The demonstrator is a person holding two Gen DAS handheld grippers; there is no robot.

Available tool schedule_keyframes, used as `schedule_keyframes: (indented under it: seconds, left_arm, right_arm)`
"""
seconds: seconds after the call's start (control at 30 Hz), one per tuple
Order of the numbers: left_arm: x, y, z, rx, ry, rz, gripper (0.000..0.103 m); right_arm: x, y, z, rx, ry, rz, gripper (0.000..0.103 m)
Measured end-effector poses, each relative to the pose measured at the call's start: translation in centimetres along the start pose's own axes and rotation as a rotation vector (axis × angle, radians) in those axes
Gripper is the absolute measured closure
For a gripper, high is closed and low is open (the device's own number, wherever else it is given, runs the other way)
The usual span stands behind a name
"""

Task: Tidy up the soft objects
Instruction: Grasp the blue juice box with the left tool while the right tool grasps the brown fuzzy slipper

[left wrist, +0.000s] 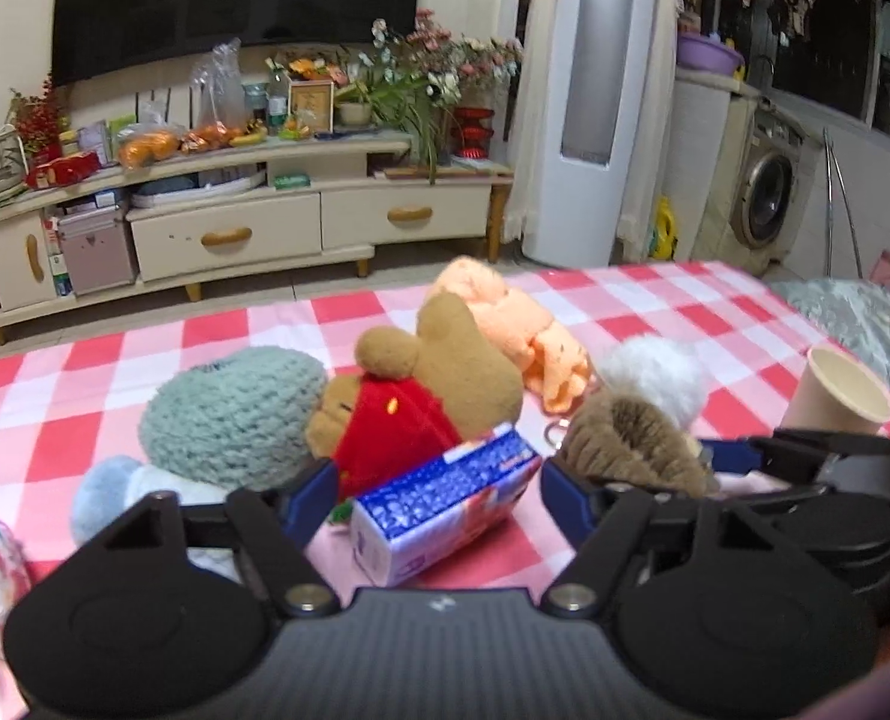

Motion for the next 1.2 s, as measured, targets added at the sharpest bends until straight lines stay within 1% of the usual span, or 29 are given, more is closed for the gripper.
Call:
schedule_keyframes:
  seconds: [0.07,0.13,0.23,0.27,0.3,0.33,0.43,0.5,0.57,0.67,0.8,0.9,0.97,1.03,1.1,1.2]
  left_arm:
    - [0.0,-0.3,-0.7,-0.027,0.001,-0.008,0.041]
    - [-0.1,-0.4,-0.9,-0.032,0.007,-0.012,0.042]
    - [-0.2,-0.4,-1.1,-0.031,0.011,-0.023,0.045]
    - [-0.2,-0.4,-1.1,-0.033,0.016,-0.031,0.046]
    - [-0.1,-0.4,-1.1,-0.037,0.023,-0.042,0.048]
    - [0.0,-0.4,-1.1,-0.038,0.029,-0.05,0.049]
    - [0.3,-0.6,-1.0,-0.042,0.044,-0.072,0.056]
    - [0.7,-0.8,-0.8,-0.051,0.053,-0.101,0.063]
    - [1.2,-1.2,-0.5,-0.064,0.045,-0.133,0.067]
    - [1.8,-1.5,-0.6,-0.09,0.038,-0.16,0.067]
    - [1.8,-1.3,-1.4,-0.082,0.076,-0.172,0.066]
    - [2.1,-1.3,-2.0,-0.088,0.076,-0.194,0.066]
    - [2.4,-1.2,-2.3,-0.086,0.088,-0.219,0.066]
    - [2.5,-1.2,-2.6,-0.087,0.087,-0.216,0.067]
    - [2.7,-1.1,-2.6,-0.085,0.075,-0.212,0.075]
    - [3.0,-1.3,-2.4,-0.086,0.085,-0.213,0.078]
  right_arm:
    - [0.0,0.0,0.0,-0.001,0.002,0.001,0.016]
    - [-0.1,-0.1,-0.1,-0.002,-0.004,0.002,0.016]
    - [0.0,-0.1,-0.3,-0.008,0.003,-0.009,0.009]
    - [-0.1,-0.1,-0.3,-0.008,0.001,-0.01,0.002]
    - [0.0,-0.1,-0.4,-0.008,-0.007,-0.011,0.001]
    - [0.0,-0.1,-0.4,-0.006,-0.017,-0.013,0.002]
    - [0.2,-0.1,-0.5,-0.004,-0.004,-0.031,0.002]
    - [0.0,-0.1,-0.4,0.001,-0.001,-0.031,0.001]
    - [0.0,-0.1,-0.4,0.005,-0.007,-0.028,0.001]
    - [0.0,0.0,-0.3,0.015,-0.015,-0.024,0.001]
    - [0.4,-0.1,-0.4,0.005,-0.03,-0.036,0.0]
    - [0.8,0.0,-0.3,0.008,-0.027,-0.058,0.0]
    - [1.0,0.0,-0.4,0.007,-0.019,-0.077,0.0]
    - [1.2,-0.1,-0.6,0.001,-0.007,-0.1,0.0]
    - [1.3,-0.1,-0.7,0.001,0.005,-0.118,0.0]
    - [1.2,-0.1,-0.7,0.008,0.003,-0.116,0.002]
Point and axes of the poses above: each gripper's, at about its wrist camera, not at the fingertips, and z roughly against the way its jaws point, x to its right, y to its top, the point moved 8 cm from there along -z, roughly the way its jaws point, and after that the axes turned 13 degrees about -x, right-handed, at the moved point
